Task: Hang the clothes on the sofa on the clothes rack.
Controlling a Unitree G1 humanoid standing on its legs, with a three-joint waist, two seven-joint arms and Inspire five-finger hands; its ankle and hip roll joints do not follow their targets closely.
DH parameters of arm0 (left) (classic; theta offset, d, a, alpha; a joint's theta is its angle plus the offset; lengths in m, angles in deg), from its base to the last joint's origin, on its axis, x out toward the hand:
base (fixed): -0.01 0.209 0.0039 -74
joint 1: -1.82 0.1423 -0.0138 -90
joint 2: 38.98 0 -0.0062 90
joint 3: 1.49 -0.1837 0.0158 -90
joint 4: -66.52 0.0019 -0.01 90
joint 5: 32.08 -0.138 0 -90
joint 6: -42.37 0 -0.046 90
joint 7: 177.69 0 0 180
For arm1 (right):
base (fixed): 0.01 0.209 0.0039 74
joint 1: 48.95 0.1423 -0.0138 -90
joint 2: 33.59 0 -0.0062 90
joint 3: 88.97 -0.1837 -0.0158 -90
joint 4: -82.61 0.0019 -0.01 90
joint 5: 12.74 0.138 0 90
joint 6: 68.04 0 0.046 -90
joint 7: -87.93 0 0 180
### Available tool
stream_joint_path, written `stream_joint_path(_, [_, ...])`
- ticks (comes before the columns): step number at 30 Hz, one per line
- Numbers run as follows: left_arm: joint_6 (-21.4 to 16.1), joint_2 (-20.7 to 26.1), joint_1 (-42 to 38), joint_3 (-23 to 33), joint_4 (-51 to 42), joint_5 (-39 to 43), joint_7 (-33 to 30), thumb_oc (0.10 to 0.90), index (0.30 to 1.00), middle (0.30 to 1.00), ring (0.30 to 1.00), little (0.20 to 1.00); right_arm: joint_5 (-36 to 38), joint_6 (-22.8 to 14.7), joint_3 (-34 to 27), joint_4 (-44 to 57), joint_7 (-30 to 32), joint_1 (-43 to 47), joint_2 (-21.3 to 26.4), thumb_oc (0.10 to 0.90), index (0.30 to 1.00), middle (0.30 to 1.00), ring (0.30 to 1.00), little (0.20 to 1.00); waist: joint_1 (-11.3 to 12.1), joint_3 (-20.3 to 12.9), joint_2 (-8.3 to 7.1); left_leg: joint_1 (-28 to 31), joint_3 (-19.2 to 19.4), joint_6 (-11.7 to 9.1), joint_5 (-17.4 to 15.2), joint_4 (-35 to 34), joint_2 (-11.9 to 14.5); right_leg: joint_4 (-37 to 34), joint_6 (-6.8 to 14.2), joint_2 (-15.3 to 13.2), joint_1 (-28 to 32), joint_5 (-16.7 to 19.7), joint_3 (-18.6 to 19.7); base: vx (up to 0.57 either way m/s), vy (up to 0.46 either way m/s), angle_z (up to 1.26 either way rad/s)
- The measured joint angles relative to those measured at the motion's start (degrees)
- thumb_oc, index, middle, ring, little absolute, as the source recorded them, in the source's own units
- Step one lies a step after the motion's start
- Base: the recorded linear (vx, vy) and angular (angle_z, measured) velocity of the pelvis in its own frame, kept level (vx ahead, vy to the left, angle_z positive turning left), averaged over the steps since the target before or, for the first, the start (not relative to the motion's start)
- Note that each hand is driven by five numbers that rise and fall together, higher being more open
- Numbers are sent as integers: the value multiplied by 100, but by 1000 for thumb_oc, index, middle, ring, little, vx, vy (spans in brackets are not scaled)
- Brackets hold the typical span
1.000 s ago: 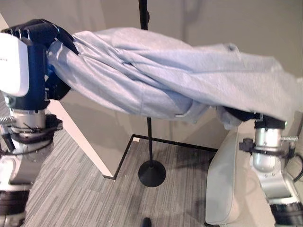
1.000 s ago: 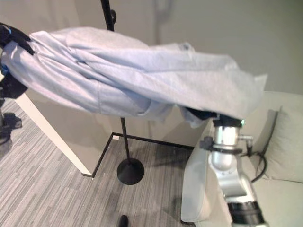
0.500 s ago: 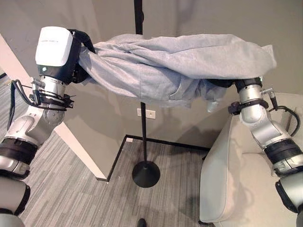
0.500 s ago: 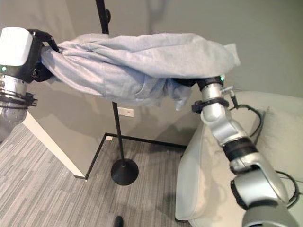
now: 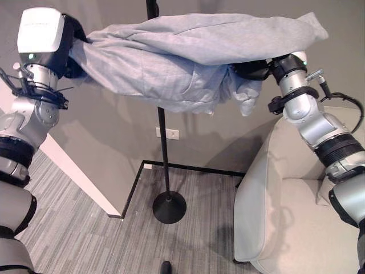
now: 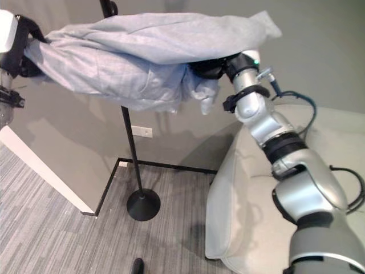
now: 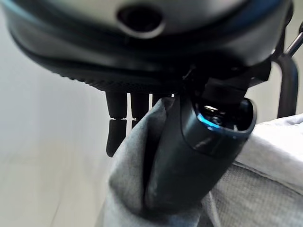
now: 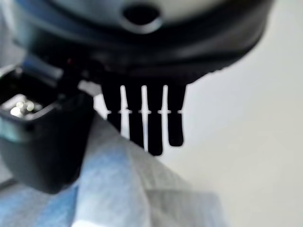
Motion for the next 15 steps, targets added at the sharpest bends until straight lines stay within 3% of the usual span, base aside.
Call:
stream_joint_path(2, [1, -67, 454, 98, -54, -17, 117, 400, 300, 300, 300, 300, -1, 12, -18, 177, -91, -222, -22, 400, 300, 300, 300, 300, 12, 0, -19, -20, -5, 0, 0, 0, 9, 0, -5, 24, -9, 4, -5, 3, -3, 2])
stream_joint_path(4, [11, -491, 1531, 1206, -449, -1, 88, 400, 300, 300, 300, 300, 12, 18, -566, 700, -108, -962, -236, 400, 300, 300, 300, 300, 20, -18, -60, -10, -4, -10, -10, 0, 9, 12, -5, 42, -29, 4, -15, 0, 0, 0])
stream_joint_path(5, [9, -660, 1908, 1478, -576, 7, 61, 400, 300, 300, 300, 300, 18, -7, -742, 878, -108, -1295, -343, 400, 300, 300, 300, 300, 21, -29, -85, -11, -7, -13, -19, 1, 11, 5, -5, 32, -27, 4, -15, 0, 0, 0])
stream_joint_path(8, [-21, -1221, 2615, 1493, -696, 91, 130, 400, 300, 300, 300, 300, 7, 61, -612, 1256, -295, -2071, -654, 400, 300, 300, 300, 300, 35, -1, -167, -57, -10, -17, -22, 1, 35, -25, -5, 56, -31, 3, -15, -3, -2, 1])
stream_joint_path(10, [8, -1885, 3057, 2158, -969, 170, 29, 400, 300, 300, 300, 300, -15, 69, -1106, 1835, -302, -2833, -1082, 400, 300, 300, 300, 300, 74, -4, -169, -38, 19, -24, -28, 0, 52, -5, -4, 60, -57, 5, -12, -6, 1, -5])
stream_joint_path(11, [-1, -2111, 3238, 2216, -1042, 252, -54, 400, 300, 300, 300, 300, -25, 16, -1146, 2047, -303, -3160, -1135, 400, 300, 300, 300, 300, 93, -5, -165, -23, 8, -19, -31, -1, 50, -9, -4, 51, -31, 4, -12, 0, -16, -7])
stream_joint_path(13, [-8, -2145, 3279, 2160, -1129, 258, -25, 400, 300, 300, 300, 300, -88, 35, -1087, 2054, -328, -3244, -1136, 400, 300, 300, 300, 300, 113, 4, -164, -24, 40, -19, -31, -1, 67, -30, -4, 63, -42, 5, -5, -5, -25, -7])
stream_joint_path(15, [137, -2740, 3717, 2744, -1790, 530, -95, 400, 300, 300, 300, 300, -161, -141, -1860, 2002, -192, -3841, -1661, 400, 300, 300, 300, 300, 173, -12, -170, 76, 41, -21, -43, -1, 70, -7, -1, 56, 41, 4, -10, 0, 0, 0])
